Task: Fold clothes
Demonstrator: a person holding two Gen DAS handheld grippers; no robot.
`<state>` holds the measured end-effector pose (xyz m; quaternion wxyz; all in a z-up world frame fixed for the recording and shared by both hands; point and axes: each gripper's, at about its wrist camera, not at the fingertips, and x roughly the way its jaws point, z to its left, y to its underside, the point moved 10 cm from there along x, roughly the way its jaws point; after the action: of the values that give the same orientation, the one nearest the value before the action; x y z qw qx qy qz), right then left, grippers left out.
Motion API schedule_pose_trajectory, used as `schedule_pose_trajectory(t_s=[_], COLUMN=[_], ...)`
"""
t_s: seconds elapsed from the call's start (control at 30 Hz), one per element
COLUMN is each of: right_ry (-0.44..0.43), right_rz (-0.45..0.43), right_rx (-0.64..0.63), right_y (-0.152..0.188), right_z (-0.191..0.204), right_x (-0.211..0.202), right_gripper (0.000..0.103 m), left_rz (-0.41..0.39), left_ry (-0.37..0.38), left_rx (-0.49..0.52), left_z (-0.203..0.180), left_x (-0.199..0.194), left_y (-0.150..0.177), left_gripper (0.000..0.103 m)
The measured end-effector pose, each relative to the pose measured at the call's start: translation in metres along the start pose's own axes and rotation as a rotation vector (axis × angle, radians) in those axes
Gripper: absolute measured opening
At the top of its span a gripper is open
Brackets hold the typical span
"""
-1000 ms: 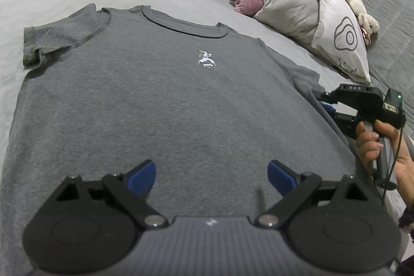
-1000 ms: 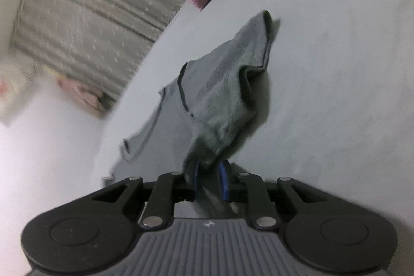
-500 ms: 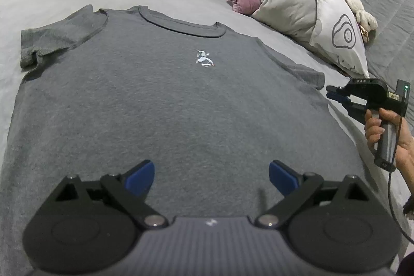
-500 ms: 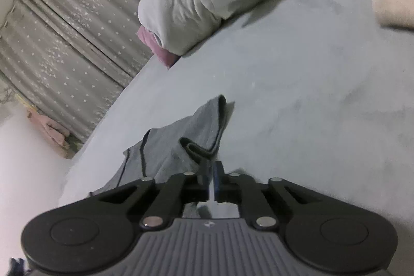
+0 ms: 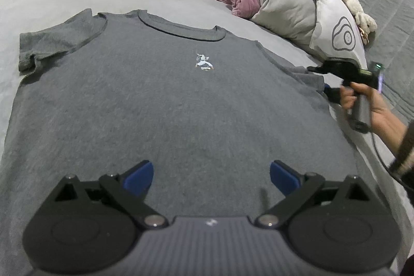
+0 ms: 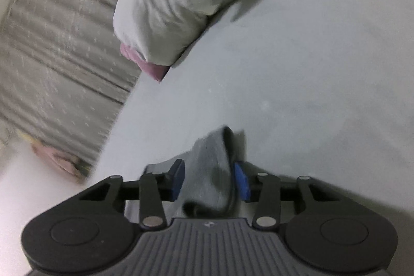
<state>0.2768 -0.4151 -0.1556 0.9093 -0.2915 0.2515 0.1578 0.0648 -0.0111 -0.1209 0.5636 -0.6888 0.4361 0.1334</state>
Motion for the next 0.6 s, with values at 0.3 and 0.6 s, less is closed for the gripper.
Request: schedule_pose_trajectory(t_s=[0.3, 0.6], right_ry=[0.145, 0.175], right_rz=[-0.129, -0.133], right_rx=[-0.325, -0.391], right_y=[-0.025, -0.007], right_z=[0.010, 0.024], right_x=[0.025, -0.029], right_gripper=[0.000, 0.025], left_rz=[-0.023, -0.027], left_ry=[0.033, 0.042], left_rx=[-0.019, -0.110], left_z=[0.006, 0.018], left_x=[0.005, 0.001], left_y=[-0.006, -0.017], left_gripper=[0.098, 0.098])
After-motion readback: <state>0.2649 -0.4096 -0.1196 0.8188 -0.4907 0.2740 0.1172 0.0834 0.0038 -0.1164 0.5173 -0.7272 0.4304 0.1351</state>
